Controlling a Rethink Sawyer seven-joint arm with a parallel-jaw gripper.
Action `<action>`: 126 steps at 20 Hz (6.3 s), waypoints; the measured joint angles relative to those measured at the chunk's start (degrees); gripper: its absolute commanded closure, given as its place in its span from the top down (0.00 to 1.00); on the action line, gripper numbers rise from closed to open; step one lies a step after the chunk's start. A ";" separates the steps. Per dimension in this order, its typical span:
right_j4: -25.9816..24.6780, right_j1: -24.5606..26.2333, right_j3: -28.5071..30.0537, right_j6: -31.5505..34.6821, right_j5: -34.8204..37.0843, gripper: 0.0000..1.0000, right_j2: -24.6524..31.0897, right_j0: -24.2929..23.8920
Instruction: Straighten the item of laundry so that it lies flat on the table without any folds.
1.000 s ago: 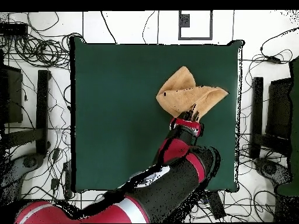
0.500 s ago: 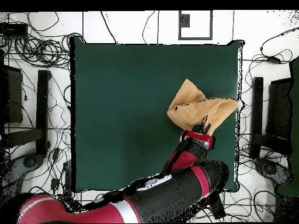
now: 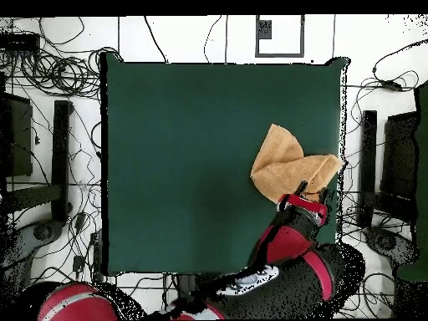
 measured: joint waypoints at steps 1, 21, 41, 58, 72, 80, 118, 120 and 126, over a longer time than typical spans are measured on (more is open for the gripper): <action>-0.37 -0.74 0.00 0.00 0.43 1.00 0.14 -0.35; -7.30 -18.21 2.01 0.01 12.11 1.00 19.78 -17.08; 0.19 -25.81 10.06 0.00 19.08 1.00 45.20 -33.04; 6.45 -29.16 14.92 0.00 17.21 1.00 52.36 -38.19; 13.38 -29.52 15.92 0.00 4.76 1.00 52.45 -35.25; 13.44 -27.88 15.35 0.00 4.76 1.00 52.61 -36.85; 13.20 -19.66 13.26 0.00 5.90 1.00 58.52 -43.33; 13.21 -19.05 13.25 0.00 5.90 1.00 59.07 -43.93; 13.22 -16.25 13.12 0.00 5.89 1.00 60.49 -44.08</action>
